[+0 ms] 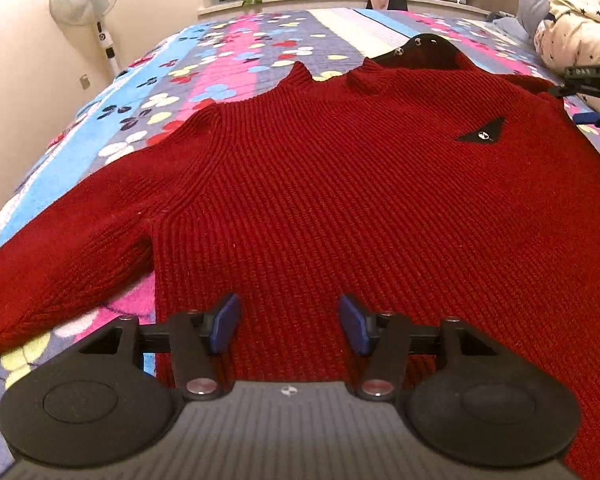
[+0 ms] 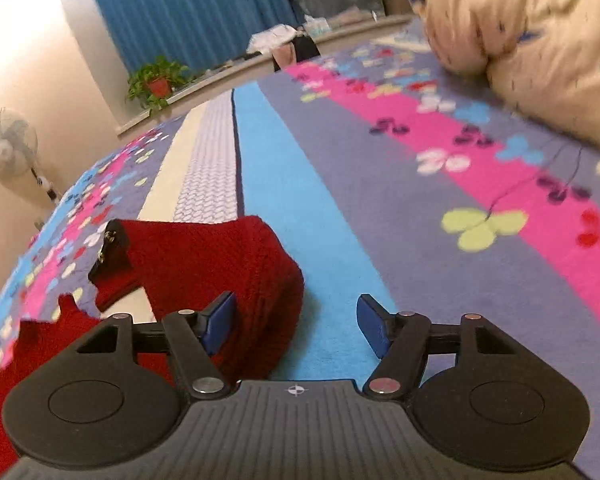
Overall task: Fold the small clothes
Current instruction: 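Grasp the sleeve cuff with the right gripper and lay the sleeve out straight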
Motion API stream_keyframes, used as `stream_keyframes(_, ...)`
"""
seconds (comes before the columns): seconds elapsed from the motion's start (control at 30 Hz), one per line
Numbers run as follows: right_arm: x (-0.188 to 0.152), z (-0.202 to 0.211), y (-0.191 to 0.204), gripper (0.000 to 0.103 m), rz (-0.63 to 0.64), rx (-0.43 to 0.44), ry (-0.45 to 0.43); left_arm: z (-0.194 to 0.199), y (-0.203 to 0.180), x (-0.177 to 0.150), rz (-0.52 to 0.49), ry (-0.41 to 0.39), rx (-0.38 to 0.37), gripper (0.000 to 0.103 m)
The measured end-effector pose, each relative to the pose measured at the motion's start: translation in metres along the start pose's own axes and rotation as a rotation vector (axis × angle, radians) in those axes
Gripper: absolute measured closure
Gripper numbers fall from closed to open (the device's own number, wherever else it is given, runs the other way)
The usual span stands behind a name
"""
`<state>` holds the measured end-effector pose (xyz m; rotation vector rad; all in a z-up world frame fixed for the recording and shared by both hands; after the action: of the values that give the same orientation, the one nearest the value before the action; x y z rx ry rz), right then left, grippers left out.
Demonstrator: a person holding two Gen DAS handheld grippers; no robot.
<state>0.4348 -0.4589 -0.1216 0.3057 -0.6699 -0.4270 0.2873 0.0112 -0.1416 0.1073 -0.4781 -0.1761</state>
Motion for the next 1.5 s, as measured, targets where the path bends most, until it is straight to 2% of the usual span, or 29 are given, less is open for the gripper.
stream_keyframes(0.03, 0.002, -0.005, -0.003, 0.036, -0.026, 0.024, 0.007, -0.001, -0.001, 0.0, -0.008, -0.002, 0.005, 0.041)
stream_keyframes(0.1, 0.003, -0.007, -0.002, 0.062, -0.034, 0.072, 0.015, 0.003, 0.003, 0.003, -0.013, -0.001, 0.005, 0.04)
stream_keyframes(0.13, 0.004, -0.006, 0.0, 0.089, -0.018, 0.099, 0.017, 0.006, 0.005, 0.002, -0.011, 0.001, 0.002, 0.04)
stream_keyframes(0.27, 0.003, 0.024, 0.026, 0.091, 0.114, 0.119, -0.044, 0.009, 0.004, 0.002, -0.008, 0.016, -0.001, 0.041)
stream_keyframes(0.37, -0.005, 0.064, 0.054, 0.091, 0.238, 0.163, -0.081, 0.01, 0.005, 0.005, -0.003, 0.026, -0.002, 0.041)
stream_keyframes(0.47, -0.031, 0.111, 0.087, 0.091, 0.435, 0.2, -0.106, 0.009, 0.009, 0.007, 0.011, 0.03, -0.016, 0.041)
stream_keyframes(0.6, -0.099, 0.142, 0.121, 0.09, 0.698, 0.196, 0.018, 0.007, 0.012, 0.008, 0.017, 0.037, -0.027, 0.041)
stream_keyframes(0.67, -0.143, 0.135, 0.133, 0.09, 0.822, 0.145, 0.11, 0.007, 0.014, 0.009, 0.023, 0.045, -0.031, 0.041)
stream_keyframes(0.73, -0.178, 0.119, 0.14, 0.089, 0.891, 0.071, 0.202, 0.007, 0.016, 0.011, 0.03, 0.058, -0.033, 0.04)
stream_keyframes(0.83, -0.202, 0.096, 0.144, 0.089, 0.903, 0.011, 0.312, 0.006, 0.02, 0.013, 0.046, 0.075, -0.041, 0.039)
stream_keyframes(0.9, -0.203, 0.098, 0.147, 0.089, 0.888, 0.005, 0.299, 0.005, 0.022, 0.014, 0.052, 0.081, -0.046, 0.039)
stream_keyframes(0.93, -0.199, 0.101, 0.147, 0.087, 0.859, 0.029, 0.302, 0.003, 0.023, 0.015, 0.053, 0.084, -0.048, 0.039)
stream_keyframes(1.0, -0.193, 0.109, 0.145, 0.072, 0.772, 0.093, 0.304, 0.001, 0.023, 0.017, 0.057, 0.09, -0.05, 0.037)
stream_keyframes(1.03, -0.192, 0.113, 0.144, 0.07, 0.742, 0.105, 0.294, -0.001, 0.024, 0.019, 0.059, 0.094, -0.053, 0.036)
stream_keyframes(1.5, -0.196, 0.148, 0.134, 0.069, 0.607, 0.13, 0.172, -0.006, 0.03, 0.023, 0.072, 0.127, -0.078, 0.036)
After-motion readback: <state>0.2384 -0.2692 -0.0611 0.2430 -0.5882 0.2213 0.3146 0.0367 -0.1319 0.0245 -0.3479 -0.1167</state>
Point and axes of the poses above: each gripper's, at about its wrist camera, not at the fingertips, and z roughly against the way its jaws point, y to its left, x to its top, the point moved 1 cm from there along -z, roughly the way its jaws point, and after that the axes turned 14 degrees about y, right-handed, at the moved point
